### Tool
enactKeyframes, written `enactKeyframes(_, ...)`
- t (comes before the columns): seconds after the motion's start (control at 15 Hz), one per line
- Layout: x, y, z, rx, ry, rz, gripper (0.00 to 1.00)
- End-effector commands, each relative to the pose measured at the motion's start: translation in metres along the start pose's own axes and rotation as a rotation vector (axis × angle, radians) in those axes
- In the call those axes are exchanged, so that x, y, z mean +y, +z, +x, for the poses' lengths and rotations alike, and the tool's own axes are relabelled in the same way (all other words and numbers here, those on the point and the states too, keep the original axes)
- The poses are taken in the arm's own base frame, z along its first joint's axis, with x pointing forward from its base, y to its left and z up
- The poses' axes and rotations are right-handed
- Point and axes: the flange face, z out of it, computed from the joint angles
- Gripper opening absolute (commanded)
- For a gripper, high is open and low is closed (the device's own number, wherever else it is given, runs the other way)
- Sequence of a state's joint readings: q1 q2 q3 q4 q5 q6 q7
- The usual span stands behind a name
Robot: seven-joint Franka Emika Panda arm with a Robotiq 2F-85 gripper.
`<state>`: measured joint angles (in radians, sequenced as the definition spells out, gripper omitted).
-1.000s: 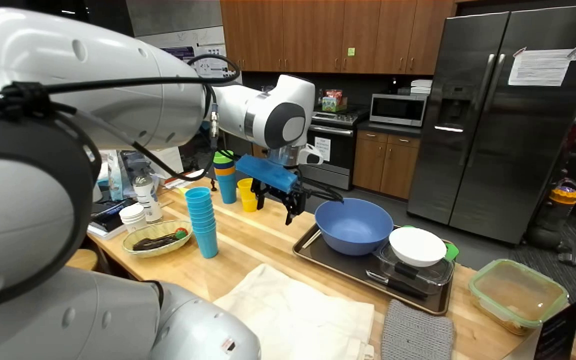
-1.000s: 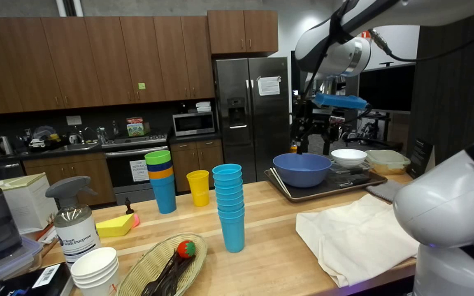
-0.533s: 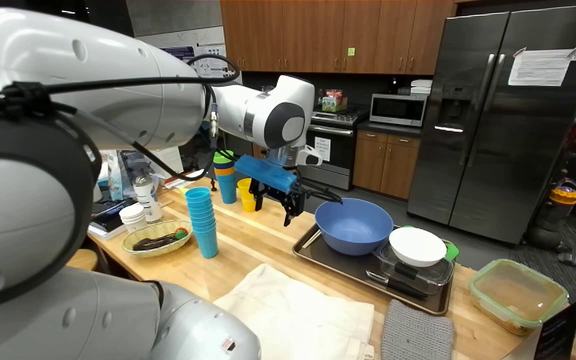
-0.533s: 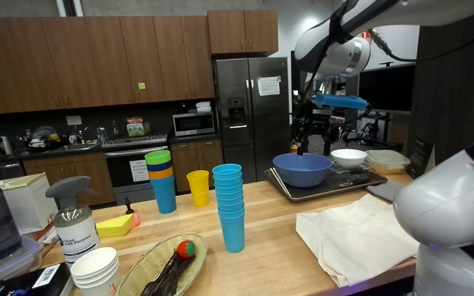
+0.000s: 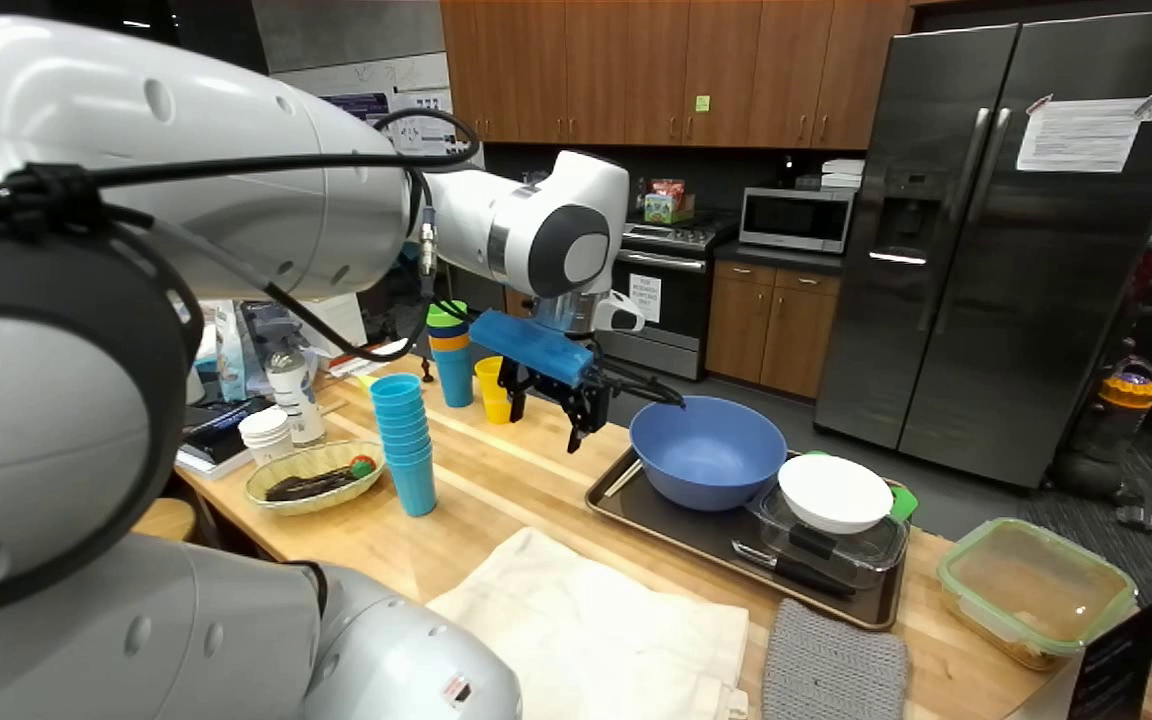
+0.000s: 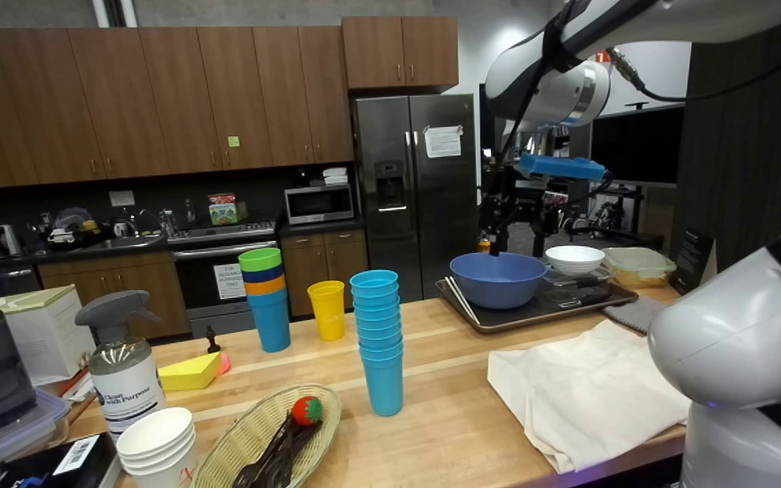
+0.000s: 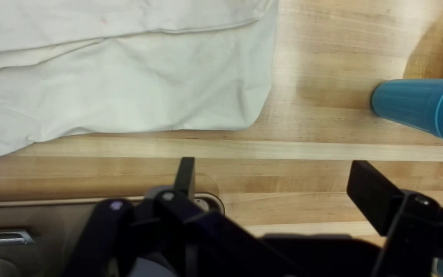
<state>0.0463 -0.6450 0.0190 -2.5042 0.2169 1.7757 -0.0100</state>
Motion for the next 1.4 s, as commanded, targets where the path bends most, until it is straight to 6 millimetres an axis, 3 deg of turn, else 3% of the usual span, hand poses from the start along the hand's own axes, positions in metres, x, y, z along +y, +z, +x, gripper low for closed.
enactKeyframes(0.0, -0.001, -0.001, 0.001, 0.019, 0.007, 0.01, 1.0)
enactKeyframes(0.87, -0.002, 0.0, -0.001, -0.01, 0.097, -0.02, 1.0)
enactKeyframes(1.13, 0.005, -0.003, 0.006, 0.115, 0.096, -0.22, 1.0)
enactKeyframes(1.33, 0.005, -0.004, 0.016, 0.258, 0.099, -0.276, 1.0)
